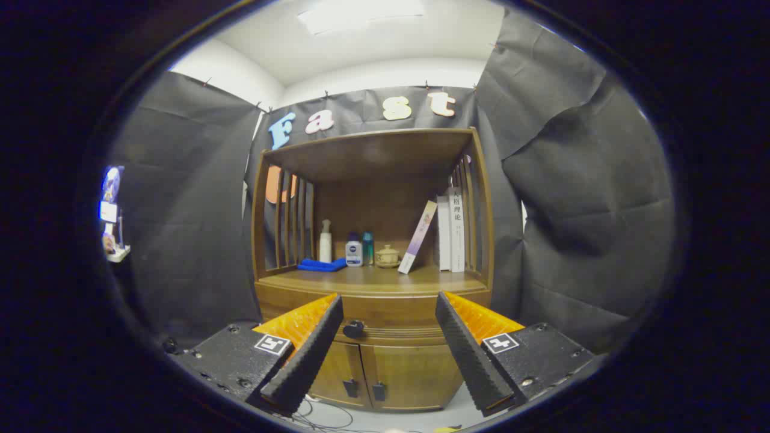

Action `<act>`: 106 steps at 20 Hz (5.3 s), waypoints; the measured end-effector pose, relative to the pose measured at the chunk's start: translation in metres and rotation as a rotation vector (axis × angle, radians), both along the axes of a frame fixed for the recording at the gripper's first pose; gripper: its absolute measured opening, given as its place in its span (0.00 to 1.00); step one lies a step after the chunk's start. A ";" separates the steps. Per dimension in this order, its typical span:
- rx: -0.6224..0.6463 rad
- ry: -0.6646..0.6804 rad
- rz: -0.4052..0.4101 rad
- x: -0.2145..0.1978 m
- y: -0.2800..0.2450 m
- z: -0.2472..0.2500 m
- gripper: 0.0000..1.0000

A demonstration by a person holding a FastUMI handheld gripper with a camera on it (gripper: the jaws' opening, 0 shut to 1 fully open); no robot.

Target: Pull open the drawer, take out the items inside it, and place them on the countertop above the cabinet.

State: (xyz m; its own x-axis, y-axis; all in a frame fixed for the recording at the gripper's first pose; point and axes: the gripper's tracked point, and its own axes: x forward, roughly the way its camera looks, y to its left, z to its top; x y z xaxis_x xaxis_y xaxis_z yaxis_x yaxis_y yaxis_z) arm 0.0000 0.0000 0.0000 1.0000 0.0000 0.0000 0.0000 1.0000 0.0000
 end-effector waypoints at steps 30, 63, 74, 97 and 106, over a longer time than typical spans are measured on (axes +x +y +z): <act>-0.028 -0.006 -0.023 -0.013 0.043 0.013 1.00; -0.090 0.277 -0.081 0.188 0.059 -0.161 1.00; -0.084 0.287 -0.154 0.206 0.054 -0.190 0.63; -0.048 0.305 -0.138 0.196 0.054 -0.187 0.38; -0.034 0.322 -0.139 0.195 0.056 -0.189 0.38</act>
